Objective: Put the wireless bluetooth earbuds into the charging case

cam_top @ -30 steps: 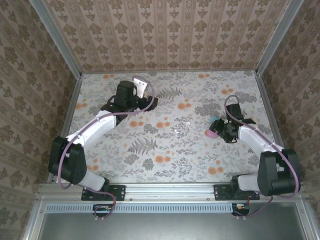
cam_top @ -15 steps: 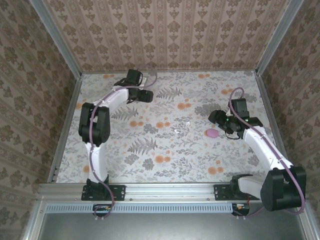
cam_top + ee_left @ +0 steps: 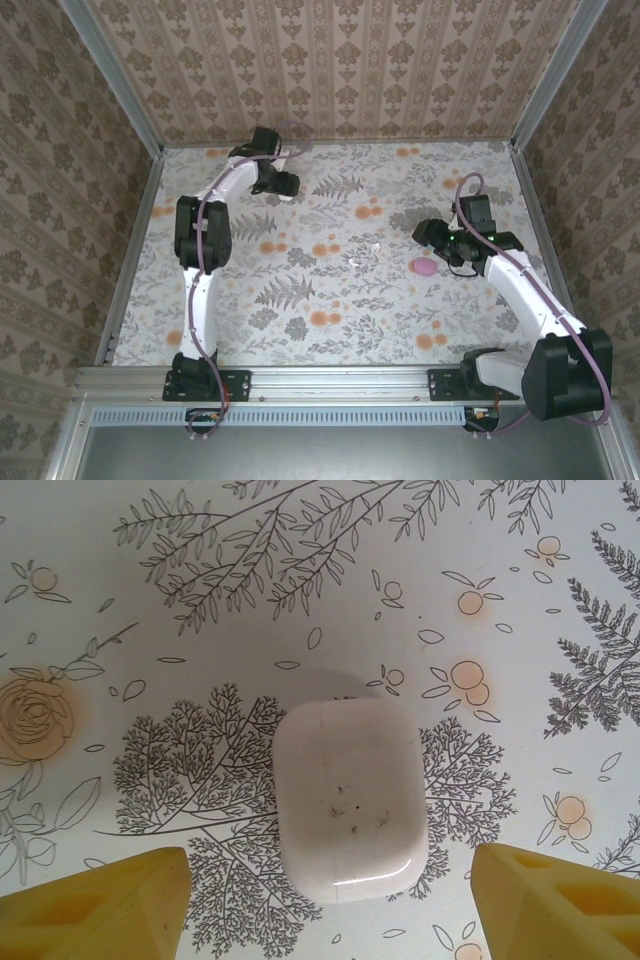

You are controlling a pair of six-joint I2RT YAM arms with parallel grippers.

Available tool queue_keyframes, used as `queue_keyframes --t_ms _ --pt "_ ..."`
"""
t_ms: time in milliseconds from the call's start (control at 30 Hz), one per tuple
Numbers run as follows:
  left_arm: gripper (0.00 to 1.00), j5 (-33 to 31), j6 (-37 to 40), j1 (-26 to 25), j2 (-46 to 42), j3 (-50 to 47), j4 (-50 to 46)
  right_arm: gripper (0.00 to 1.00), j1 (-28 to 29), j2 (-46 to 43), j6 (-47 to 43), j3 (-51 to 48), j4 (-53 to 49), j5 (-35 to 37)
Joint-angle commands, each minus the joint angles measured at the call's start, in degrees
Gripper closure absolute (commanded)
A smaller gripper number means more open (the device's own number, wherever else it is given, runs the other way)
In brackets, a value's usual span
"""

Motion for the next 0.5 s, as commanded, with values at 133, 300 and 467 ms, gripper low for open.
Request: queue_keyframes --t_ms 133,300,467 --pt "0.27 0.7 1.9 -0.1 3.4 4.0 -3.8 0.32 0.3 1.4 0.4 1.8 -0.2 -1.8" --pt "0.27 -0.6 2.7 -0.4 6.0 7.2 -5.6 0.31 0.4 1.6 0.9 1.5 0.3 -2.2" --pt "0.31 -0.4 3.1 -1.0 8.2 9.6 -6.8 0.31 0.5 2.2 0.9 1.5 0.3 -2.6"
